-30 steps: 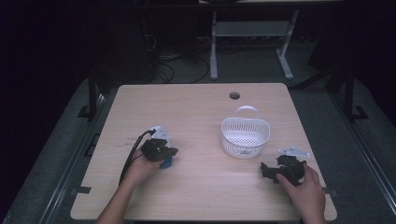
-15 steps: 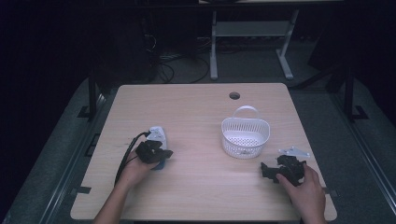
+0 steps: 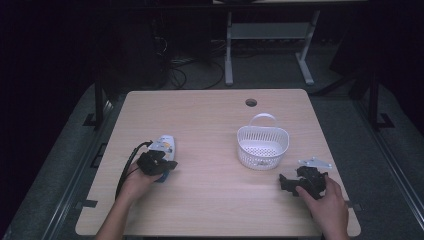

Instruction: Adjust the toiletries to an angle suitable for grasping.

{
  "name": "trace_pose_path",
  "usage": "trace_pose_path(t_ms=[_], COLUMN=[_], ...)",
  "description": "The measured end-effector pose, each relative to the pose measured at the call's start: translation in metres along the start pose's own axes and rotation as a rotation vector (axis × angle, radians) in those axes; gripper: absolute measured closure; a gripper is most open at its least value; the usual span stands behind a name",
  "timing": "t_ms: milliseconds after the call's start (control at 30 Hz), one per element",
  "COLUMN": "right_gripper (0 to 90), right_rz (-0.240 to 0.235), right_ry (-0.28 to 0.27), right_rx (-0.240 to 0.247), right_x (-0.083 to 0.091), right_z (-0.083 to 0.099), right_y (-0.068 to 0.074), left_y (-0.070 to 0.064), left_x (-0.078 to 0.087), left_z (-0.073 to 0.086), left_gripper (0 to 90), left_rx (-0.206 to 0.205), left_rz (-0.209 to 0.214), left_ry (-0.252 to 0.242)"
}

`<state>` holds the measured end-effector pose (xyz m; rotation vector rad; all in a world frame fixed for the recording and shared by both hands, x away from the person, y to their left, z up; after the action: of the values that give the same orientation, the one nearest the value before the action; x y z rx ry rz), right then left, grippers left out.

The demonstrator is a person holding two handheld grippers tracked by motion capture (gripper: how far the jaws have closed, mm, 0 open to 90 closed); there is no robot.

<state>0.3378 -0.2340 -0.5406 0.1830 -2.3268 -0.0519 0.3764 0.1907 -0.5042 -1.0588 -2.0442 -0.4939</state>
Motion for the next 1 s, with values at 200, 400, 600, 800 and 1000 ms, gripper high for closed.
trace_pose_path(t_ms=[200, 400, 600, 800, 1000], right_gripper=[0.0, 0.0, 0.0, 0.0, 0.0], right_rz=[0.000, 0.000, 0.000, 0.000, 0.000], right_ry=[0.000, 0.000, 0.000, 0.000, 0.000], right_rx=[0.000, 0.000, 0.000, 0.000, 0.000], right_x=[0.000, 0.000, 0.000, 0.000, 0.000], right_z=[0.000, 0.000, 0.000, 0.000, 0.000], right_y=[0.000, 0.000, 0.000, 0.000, 0.000], left_y=[0.010, 0.016, 0.026, 0.035, 0.034], left_x=[0.010, 0.015, 0.024, 0.032, 0.035], left_z=[0.008, 0.013, 0.020, 0.027, 0.024], left_gripper=[90.0, 90.0, 90.0, 90.0, 90.0], left_rx=[0.027, 0.044, 0.062, 0.094, 0.105], left_rz=[-0.023, -0.045, -0.062, -0.080, -0.072], left_ry=[-0.002, 0.003, 0.001, -0.010, -0.026])
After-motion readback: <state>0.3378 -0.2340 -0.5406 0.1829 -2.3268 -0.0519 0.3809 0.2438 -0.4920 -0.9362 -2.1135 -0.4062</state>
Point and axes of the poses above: each handheld gripper's, and its own axes: x roughly backward along the jaws, z roughly out of its underside, y roughly to its left, the point moved 8 cm from there along -x, roughly forward along the jaws, and after that the axes turned 6 degrees about -x, right-handed, at the moved point
